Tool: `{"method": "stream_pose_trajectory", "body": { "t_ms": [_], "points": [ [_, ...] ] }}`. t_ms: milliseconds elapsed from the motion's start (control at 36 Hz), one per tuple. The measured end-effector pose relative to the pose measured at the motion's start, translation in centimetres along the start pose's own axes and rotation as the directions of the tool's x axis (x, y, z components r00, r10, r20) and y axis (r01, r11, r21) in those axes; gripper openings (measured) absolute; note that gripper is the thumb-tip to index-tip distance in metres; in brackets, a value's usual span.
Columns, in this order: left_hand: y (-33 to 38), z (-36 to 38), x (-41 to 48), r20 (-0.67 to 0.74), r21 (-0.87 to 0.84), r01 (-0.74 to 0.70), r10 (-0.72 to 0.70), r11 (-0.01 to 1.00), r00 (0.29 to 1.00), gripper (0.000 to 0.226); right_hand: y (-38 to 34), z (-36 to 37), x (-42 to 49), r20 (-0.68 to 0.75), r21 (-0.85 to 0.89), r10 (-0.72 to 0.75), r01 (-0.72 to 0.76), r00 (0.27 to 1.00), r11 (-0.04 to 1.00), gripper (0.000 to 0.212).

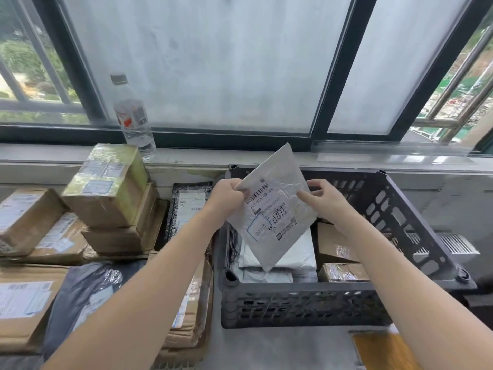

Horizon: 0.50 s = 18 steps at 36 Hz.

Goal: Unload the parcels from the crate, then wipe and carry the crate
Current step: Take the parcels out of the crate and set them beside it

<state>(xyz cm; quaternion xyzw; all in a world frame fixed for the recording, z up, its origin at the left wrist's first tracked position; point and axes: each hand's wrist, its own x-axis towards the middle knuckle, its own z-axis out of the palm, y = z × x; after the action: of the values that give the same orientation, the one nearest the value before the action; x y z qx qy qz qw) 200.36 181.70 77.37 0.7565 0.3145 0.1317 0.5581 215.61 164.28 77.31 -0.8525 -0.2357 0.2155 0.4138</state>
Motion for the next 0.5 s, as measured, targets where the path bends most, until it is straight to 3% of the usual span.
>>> {"method": "stream_pose_trajectory", "body": {
  "t_ms": [111,278,361,500],
  "points": [
    [0.26,-0.15,-0.17,-0.053,-0.083,0.006,-0.011,0.997,0.999,0.012,0.55,-0.36,-0.06,0.001,-0.014,-0.024,0.024,1.000,1.000,0.027],
    [0.30,-0.80,-0.25,-0.175,-0.307,0.002,-0.059,0.952,0.983,0.028,0.93,-0.85,0.06,-0.043,0.168,0.023,-0.016,0.999,0.986,0.025],
    [0.06,-0.90,-0.33,-0.156,-0.388,0.042,-0.111,0.921,0.981,0.026,0.93,-0.82,0.12,-0.077,0.261,0.039,-0.018,0.996,0.965,0.017],
    [-0.35,-0.70,-1.05,-0.095,-0.361,0.057,-0.098,0.931,0.991,0.012,0.44,0.04,0.00,-0.147,0.318,0.050,-0.001,0.988,0.948,0.018]
  ]
}}
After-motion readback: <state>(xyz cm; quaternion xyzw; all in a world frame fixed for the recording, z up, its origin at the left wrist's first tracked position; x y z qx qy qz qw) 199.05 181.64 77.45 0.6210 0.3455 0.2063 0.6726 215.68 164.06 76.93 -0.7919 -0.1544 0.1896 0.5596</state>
